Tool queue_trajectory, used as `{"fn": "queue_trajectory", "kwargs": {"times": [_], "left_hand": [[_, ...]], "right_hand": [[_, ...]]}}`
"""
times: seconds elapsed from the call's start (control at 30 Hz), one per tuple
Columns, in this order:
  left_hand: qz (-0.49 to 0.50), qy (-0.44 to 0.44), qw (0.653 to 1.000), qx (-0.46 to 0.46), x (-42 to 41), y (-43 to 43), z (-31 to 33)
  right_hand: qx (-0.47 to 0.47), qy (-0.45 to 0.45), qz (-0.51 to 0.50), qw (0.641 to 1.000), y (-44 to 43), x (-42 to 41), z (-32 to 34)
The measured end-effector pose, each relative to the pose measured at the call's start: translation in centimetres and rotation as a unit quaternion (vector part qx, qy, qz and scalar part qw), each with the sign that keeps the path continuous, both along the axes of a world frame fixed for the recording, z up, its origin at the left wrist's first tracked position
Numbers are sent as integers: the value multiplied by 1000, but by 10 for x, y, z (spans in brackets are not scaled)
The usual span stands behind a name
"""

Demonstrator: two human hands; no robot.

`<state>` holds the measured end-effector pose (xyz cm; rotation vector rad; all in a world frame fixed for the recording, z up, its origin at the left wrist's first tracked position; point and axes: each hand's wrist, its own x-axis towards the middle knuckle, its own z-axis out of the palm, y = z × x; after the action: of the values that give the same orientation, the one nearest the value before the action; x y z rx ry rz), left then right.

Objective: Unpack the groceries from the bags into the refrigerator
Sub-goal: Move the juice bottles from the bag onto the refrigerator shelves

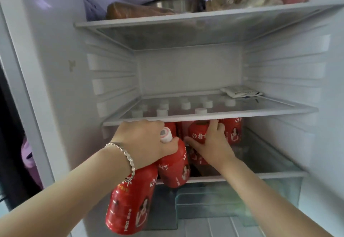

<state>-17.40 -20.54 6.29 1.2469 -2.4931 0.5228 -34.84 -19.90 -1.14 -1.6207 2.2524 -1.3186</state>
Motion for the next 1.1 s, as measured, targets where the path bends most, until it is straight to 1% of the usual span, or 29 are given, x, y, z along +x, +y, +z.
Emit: {"fn": "queue_trajectory", "kwargs": {"times": [0.1,0.13,0.17,0.2,0.23,0.3,0.37,0.4,0.43,0.47,0.53,0.57,0.6,0.73,0.77,0.83,0.9,0.97,1.03,1.1], "left_hand": [[-9,7,1000,-7,1,-1,-1],[-11,9,1000,-11,1,-1,-2],[-13,11,1000,-14,1,-2,-2],[-15,13,1000,-16,1,-2,-3],[-18,17,1000,-18,2,-3,-4],[-23,27,999,-18,4,-4,-5],[-28,35,999,-16,5,-5,-6],[-29,36,999,-15,5,-6,-6],[-29,36,999,-16,5,-6,-6],[-28,37,999,-15,5,-6,-6],[-27,37,999,-12,4,-5,-5],[-26,37,999,-7,4,-4,-5],[-29,39,999,-3,3,-4,-5],[-41,43,998,7,3,-2,-4],[-45,55,997,9,4,-1,-3],[-58,119,991,4,4,5,1],[-79,208,974,-48,-3,11,4],[-102,274,951,-101,-19,14,0],[-133,306,933,-133,-43,15,-10],[-160,309,922,-171,-65,14,-18]], "right_hand": [[121,77,11,990,-14,-5,12],[134,86,15,987,-17,-5,15],[138,75,29,987,-21,-7,14],[129,51,53,989,-24,-10,11],[122,8,80,989,-24,-10,6],[71,-70,129,987,-21,-11,-10],[12,-126,138,982,-5,-9,-23],[-24,-139,129,982,8,-3,-26],[-53,-144,129,980,20,2,-28],[-56,-138,156,976,32,10,-29],[4,-111,258,960,48,30,-28],[24,-92,284,954,50,39,-27],[14,-82,290,954,47,46,-26],[-80,-125,218,965,34,53,-23],[-92,-129,199,967,35,52,-25],[-121,-147,155,969,44,48,-28],[-159,-164,117,966,54,39,-31],[-178,-178,96,963,61,25,-32],[-181,-183,73,964,66,9,-33],[-175,-196,56,963,70,-8,-36]]}}
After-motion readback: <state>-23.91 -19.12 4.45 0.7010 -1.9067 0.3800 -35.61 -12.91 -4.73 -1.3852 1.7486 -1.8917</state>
